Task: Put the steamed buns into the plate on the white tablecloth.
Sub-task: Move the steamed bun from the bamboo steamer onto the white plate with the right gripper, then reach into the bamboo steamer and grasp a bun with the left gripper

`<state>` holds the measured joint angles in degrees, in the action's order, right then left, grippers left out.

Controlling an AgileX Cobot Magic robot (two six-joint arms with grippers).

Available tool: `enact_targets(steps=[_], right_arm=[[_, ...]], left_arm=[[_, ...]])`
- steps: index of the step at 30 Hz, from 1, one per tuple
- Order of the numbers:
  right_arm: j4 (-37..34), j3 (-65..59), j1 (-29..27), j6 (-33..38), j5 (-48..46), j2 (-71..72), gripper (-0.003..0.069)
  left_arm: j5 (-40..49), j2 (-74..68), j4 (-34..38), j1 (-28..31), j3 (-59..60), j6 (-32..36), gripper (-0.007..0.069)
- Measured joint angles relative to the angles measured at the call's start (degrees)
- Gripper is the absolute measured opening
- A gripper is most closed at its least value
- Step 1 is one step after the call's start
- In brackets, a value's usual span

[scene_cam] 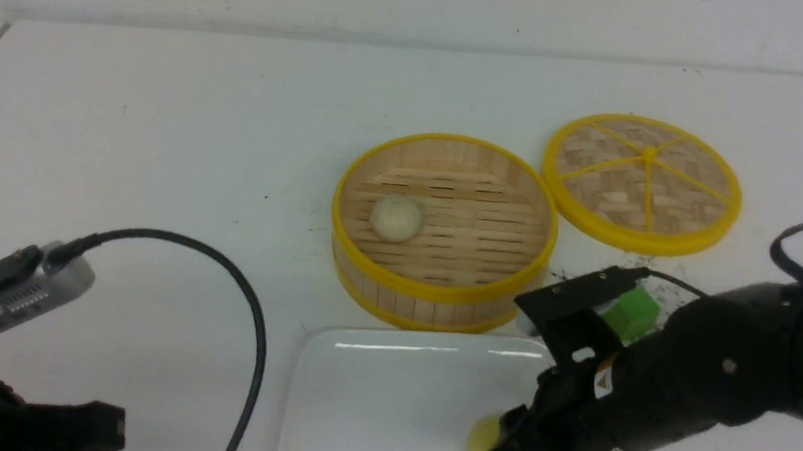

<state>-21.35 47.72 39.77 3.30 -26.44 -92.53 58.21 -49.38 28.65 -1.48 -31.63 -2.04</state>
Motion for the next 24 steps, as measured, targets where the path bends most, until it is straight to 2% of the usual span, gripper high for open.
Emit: enact_targets(steps=[1,2,3,5,7,9,10,11,13,14,15,16,18,19,22,24], right_arm=[[0.0,0.4,0.0,-0.1,-0.6,-0.2,0.0377],[0.2,1.7,-0.3,-0.2,-3.4,-0.2,0.0465],[0.5,3.7,-1.0,-0.2,-6.4,0.0,0.0524],[1.5,7.2,-2.4,-0.2,-11.6,1.6,0.0588],[2.2,9.0,-3.3,-0.2,-14.2,2.9,0.0599],[5.1,13.0,-6.4,-0.1,-21.2,7.9,0.0549],[6.0,13.6,-7.7,-0.1,-23.6,10.1,0.0501],[6.3,13.7,-7.7,-0.1,-23.6,10.1,0.0501],[9.8,14.0,-11.9,-0.1,-29.9,16.7,0.0298],[10.7,13.5,-13.2,-0.1,-31.4,18.7,0.0229],[11.1,13.4,-13.9,-0.1,-32.1,19.6,0.0195],[12.5,11.7,-16.5,-0.1,-34.2,23.4,0.0068],[13.2,10.4,-18.4,-0.1,-35.0,26.1,0.0013],[13.6,7.1,-20.9,-0.2,-35.1,29.9,-0.0013],[13.6,3.6,-23.1,-0.2,-33.9,33.3,-0.0015],[13.6,0.0,-24.6,-0.2,-30.9,36.1,-0.0015]], left_arm=[[0.1,-0.1,0.0,0.0,-0.7,-0.4,0.0244],[0.5,-0.6,-0.1,0.0,-2.2,-1.1,0.0248],[0.7,-1.2,-0.4,0.0,-3.8,-1.5,0.0254],[0.9,-2.6,-1.1,0.0,-6.9,-1.7,0.0264],[0.9,-3.7,-1.7,0.0,-9.0,-1.7,0.0269],[1.0,-6.8,-2.8,0.0,-13.3,-1.7,0.0282],[0.8,-7.9,-2.9,0.0,-14.8,-1.7,0.029],[0.7,-8.2,-2.9,0.0,-14.8,-1.7,0.0291],[-1.1,-12.7,-2.8,0.0,-18.9,-1.7,0.032],[-1.7,-14.1,-2.7,0.0,-20.1,-1.7,0.0332],[-1.9,-14.8,-2.5,0.0,-20.8,-1.7,0.0335],[-2.3,-18.1,-1.4,-0.1,-23.7,-1.2,0.0365],[-2.4,-20.0,-0.8,-0.7,-25.4,-0.5,0.0379],[-2.6,-23.4,0.1,-2.8,-28.5,0.9,0.0398],[-3.2,-27.1,0.5,-6.6,-32.3,2.0,0.0416],[-3.8,-31.7,0.1,-11.4,-37.9,2.5,0.0423]])
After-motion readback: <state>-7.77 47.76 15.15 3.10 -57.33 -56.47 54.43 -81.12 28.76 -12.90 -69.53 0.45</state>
